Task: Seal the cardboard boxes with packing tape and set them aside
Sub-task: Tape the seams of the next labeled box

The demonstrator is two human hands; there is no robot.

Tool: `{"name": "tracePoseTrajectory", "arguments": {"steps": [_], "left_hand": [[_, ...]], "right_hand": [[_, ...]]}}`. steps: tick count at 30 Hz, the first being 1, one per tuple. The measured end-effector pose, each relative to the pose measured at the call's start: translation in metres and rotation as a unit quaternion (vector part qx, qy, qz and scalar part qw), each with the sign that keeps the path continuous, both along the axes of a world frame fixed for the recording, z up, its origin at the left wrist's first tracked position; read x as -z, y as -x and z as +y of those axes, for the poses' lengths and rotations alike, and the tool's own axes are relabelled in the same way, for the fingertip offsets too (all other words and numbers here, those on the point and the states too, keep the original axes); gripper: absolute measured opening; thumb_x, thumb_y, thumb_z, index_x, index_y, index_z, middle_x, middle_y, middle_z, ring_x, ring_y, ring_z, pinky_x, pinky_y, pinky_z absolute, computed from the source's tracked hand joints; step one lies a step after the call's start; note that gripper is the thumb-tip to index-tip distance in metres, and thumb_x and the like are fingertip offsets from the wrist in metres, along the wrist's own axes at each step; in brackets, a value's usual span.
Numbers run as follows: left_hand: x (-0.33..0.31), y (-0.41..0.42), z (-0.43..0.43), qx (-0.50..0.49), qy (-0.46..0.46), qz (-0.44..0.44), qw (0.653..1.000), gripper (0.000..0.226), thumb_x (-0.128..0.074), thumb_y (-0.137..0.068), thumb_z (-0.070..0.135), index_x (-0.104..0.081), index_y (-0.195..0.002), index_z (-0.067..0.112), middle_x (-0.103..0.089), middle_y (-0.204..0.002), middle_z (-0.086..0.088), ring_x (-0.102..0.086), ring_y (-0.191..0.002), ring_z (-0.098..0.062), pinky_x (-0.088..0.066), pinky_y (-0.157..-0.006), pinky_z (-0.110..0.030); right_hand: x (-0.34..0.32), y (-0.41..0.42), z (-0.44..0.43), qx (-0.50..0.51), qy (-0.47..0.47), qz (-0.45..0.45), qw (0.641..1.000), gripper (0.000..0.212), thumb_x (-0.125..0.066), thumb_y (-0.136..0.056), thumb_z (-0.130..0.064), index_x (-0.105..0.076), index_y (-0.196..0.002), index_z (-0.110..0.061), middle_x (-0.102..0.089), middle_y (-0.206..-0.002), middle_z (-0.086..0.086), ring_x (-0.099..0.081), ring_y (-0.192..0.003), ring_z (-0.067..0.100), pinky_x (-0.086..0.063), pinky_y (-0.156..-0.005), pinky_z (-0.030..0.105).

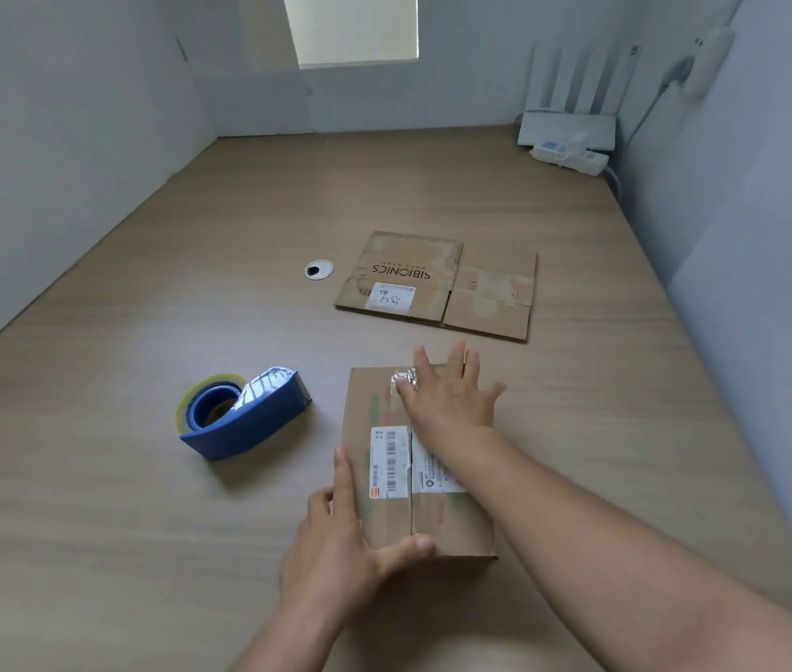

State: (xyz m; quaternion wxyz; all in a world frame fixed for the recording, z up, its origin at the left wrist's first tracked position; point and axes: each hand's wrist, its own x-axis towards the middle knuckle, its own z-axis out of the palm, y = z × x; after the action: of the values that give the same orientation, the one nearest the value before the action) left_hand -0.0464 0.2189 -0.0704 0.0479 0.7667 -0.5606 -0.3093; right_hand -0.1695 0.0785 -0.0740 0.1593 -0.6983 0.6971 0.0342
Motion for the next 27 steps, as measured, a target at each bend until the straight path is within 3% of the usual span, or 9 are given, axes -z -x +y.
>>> {"name": "tracePoseTrajectory", "arguments": {"steps": [4,8,10,17,19,21,22,25,27], "left_hand": [[0.003,0.011,-0.021,-0.017,0.026,-0.021,0.999,0.131,-0.052,-0.057,0.088,0.023,-0.148,0.030,-0.032,-0.144,0.000,-0.042,-0.130,-0.020,-0.043,-0.098,-0.038],[0.004,0.003,-0.039,0.047,0.047,-0.014,0.998,0.130,-0.055,-0.059,0.085,0.021,-0.149,0.028,-0.033,-0.145,-0.002,-0.042,-0.129,-0.019,-0.043,-0.097,-0.037],[0.005,-0.010,-0.043,0.115,0.025,0.027,0.993,0.126,-0.063,-0.067,0.074,0.022,-0.148,0.030,-0.028,-0.149,-0.001,-0.039,-0.132,-0.017,-0.041,-0.102,-0.034],[0.010,-0.029,-0.058,0.176,0.019,0.079,0.981,0.126,-0.072,-0.068,0.065,0.017,-0.150,0.029,-0.026,-0.154,0.002,-0.040,-0.132,-0.015,-0.038,-0.107,-0.034],[0.005,-0.033,-0.060,0.173,0.010,0.122,0.977,0.123,-0.068,-0.066,0.071,0.011,-0.152,0.030,-0.030,-0.152,0.007,-0.044,-0.128,-0.011,-0.040,-0.106,-0.032],[-0.004,-0.040,-0.060,0.136,0.037,0.171,0.975,0.105,-0.063,-0.075,0.065,-0.001,-0.153,0.030,-0.039,-0.144,0.012,-0.053,-0.117,-0.009,-0.044,-0.100,-0.032],[-0.006,-0.046,-0.060,0.106,0.078,0.163,0.978,0.092,-0.060,-0.083,0.058,-0.010,-0.153,0.027,-0.041,-0.144,0.008,-0.054,-0.117,-0.012,-0.044,-0.100,-0.034],[-0.011,-0.071,-0.069,0.021,0.215,0.024,0.976,0.057,-0.056,-0.092,0.041,-0.043,-0.140,0.011,-0.049,-0.140,-0.007,-0.046,-0.126,-0.023,-0.038,-0.102,-0.039],[-0.008,-0.091,-0.078,-0.011,0.216,-0.036,0.976,0.052,-0.058,-0.092,0.034,-0.046,-0.134,0.005,-0.051,-0.135,-0.013,-0.044,-0.124,-0.030,-0.037,-0.099,-0.040]], "right_hand": [[0.000,0.012,0.046,-0.031,-0.005,-0.040,0.999,0.050,-0.021,-0.100,-0.050,-0.004,-0.147,-0.048,0.020,-0.158,0.009,0.016,-0.144,0.034,-0.014,-0.108,0.064],[-0.003,0.046,0.078,-0.076,-0.013,-0.134,0.988,0.049,-0.035,-0.100,-0.047,-0.023,-0.147,-0.043,0.022,-0.158,0.003,0.004,-0.145,0.032,-0.020,-0.115,0.042],[0.000,0.057,0.083,-0.077,-0.023,-0.175,0.981,0.058,-0.042,-0.095,-0.055,-0.019,-0.147,-0.047,0.028,-0.156,0.003,-0.001,-0.145,0.031,-0.020,-0.116,0.038],[-0.005,0.065,0.077,-0.125,-0.048,-0.101,0.986,0.106,-0.065,-0.065,-0.074,-0.002,-0.147,-0.051,0.033,-0.154,0.004,-0.002,-0.146,0.027,-0.031,-0.111,0.044],[-0.004,0.065,0.076,-0.131,-0.042,-0.068,0.988,0.107,-0.065,-0.065,-0.074,0.000,-0.147,-0.051,0.032,-0.154,0.005,-0.008,-0.145,0.029,-0.034,-0.109,0.043],[-0.002,0.063,0.071,-0.129,-0.033,-0.054,0.990,0.102,-0.065,-0.070,-0.070,0.000,-0.147,-0.051,0.031,-0.154,0.006,-0.011,-0.144,0.029,-0.037,-0.108,0.042],[-0.001,0.062,0.068,-0.126,-0.029,-0.052,0.990,0.101,-0.065,-0.072,-0.068,0.000,-0.147,-0.051,0.031,-0.154,0.007,-0.012,-0.144,0.028,-0.036,-0.108,0.041],[0.001,0.059,0.058,-0.113,-0.024,-0.055,0.992,0.099,-0.068,-0.074,-0.062,-0.002,-0.147,-0.050,0.031,-0.154,0.007,-0.009,-0.145,0.027,-0.033,-0.111,0.039],[0.000,0.058,0.054,-0.109,-0.025,-0.058,0.992,0.100,-0.070,-0.073,-0.061,-0.003,-0.147,-0.050,0.030,-0.155,0.006,-0.008,-0.146,0.025,-0.032,-0.111,0.037]]}}
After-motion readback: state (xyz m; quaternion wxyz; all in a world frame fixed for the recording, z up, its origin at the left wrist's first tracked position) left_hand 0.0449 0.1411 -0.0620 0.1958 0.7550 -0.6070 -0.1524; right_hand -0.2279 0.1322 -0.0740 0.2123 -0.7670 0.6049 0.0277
